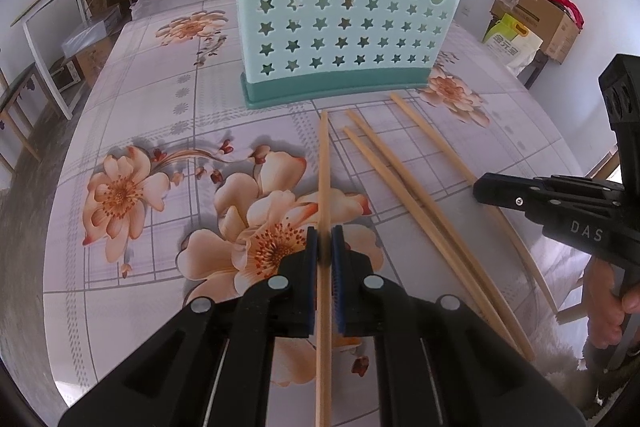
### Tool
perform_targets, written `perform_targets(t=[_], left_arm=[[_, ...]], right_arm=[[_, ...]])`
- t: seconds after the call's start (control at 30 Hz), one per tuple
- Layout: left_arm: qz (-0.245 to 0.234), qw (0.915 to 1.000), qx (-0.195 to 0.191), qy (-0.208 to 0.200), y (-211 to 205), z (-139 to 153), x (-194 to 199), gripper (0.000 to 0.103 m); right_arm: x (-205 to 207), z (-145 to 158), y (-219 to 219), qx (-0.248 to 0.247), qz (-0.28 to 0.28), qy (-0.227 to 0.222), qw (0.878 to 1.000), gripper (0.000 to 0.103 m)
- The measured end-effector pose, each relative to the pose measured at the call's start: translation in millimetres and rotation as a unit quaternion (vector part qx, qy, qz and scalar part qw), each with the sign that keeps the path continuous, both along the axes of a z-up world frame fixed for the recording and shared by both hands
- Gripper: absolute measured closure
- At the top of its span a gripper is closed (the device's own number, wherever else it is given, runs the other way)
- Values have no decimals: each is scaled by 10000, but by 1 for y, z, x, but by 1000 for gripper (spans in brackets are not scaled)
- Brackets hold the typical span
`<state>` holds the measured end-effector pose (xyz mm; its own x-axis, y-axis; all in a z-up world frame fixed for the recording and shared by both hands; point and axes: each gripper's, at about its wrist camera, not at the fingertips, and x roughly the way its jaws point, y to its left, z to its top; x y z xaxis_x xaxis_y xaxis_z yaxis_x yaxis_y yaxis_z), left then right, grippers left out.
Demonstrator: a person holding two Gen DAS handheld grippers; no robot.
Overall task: Organize utensils
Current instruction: 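Grasp one wooden chopstick with the right gripper while the left gripper grasps another, then hold the grasped chopsticks against the table with both grippers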
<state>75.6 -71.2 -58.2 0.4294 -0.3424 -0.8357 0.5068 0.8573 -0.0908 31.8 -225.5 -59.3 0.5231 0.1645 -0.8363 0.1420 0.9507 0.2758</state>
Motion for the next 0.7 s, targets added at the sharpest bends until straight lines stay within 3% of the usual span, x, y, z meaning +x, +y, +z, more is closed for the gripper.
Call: perform_targets(t=[0.7], left_arm=[[5, 10000, -4, 5, 0, -1, 1, 97]], right_arm=[[0, 1, 0, -30, -4, 1, 10000, 99]])
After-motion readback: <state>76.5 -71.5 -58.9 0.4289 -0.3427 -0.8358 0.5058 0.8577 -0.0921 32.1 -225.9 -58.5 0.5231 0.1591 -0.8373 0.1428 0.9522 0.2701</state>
